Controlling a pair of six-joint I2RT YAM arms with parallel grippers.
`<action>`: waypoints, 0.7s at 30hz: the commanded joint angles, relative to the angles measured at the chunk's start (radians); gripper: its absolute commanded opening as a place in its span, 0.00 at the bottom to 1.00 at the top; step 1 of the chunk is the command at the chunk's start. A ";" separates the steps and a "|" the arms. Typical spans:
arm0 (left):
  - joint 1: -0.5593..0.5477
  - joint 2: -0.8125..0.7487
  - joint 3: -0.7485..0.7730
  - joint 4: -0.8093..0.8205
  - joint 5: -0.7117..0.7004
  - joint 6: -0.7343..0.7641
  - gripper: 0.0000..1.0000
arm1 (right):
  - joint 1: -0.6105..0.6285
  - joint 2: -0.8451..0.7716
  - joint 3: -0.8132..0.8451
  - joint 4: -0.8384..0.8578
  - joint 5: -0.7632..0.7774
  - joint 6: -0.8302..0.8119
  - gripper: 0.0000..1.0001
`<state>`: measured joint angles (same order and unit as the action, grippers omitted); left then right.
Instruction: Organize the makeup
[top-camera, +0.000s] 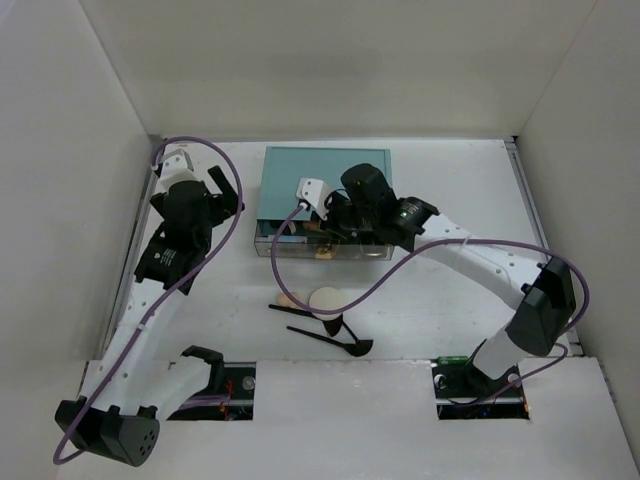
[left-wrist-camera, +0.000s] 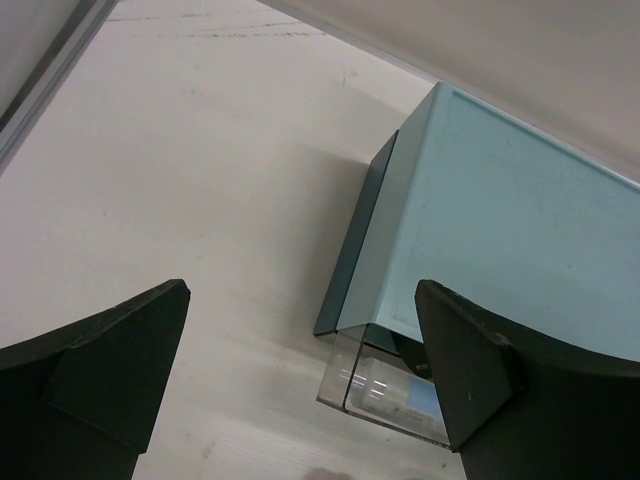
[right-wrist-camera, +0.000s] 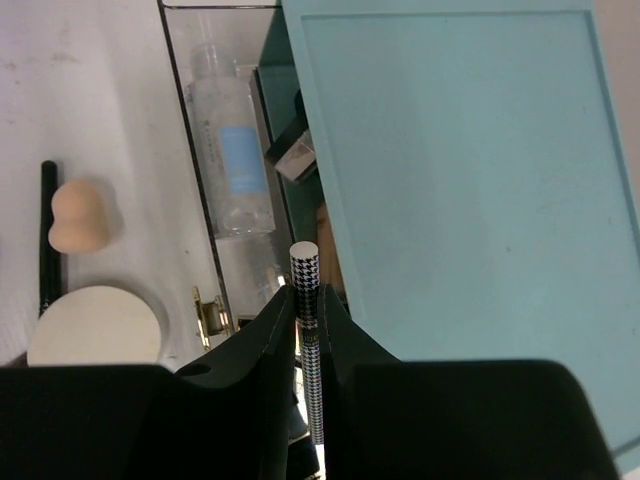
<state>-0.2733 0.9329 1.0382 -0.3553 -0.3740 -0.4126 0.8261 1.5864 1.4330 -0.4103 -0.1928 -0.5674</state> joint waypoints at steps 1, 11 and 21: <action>0.009 -0.020 -0.015 0.032 0.000 -0.002 1.00 | -0.006 -0.002 -0.008 0.047 -0.054 0.041 0.10; -0.003 -0.058 0.002 0.029 0.023 0.000 1.00 | -0.012 -0.063 -0.028 0.054 -0.046 0.116 0.60; -0.210 -0.010 0.048 0.059 0.173 0.011 1.00 | -0.279 -0.397 -0.254 0.139 0.195 0.657 1.00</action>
<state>-0.3927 0.8970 1.0409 -0.3538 -0.2897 -0.4122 0.6449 1.3273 1.2465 -0.3374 -0.1459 -0.1818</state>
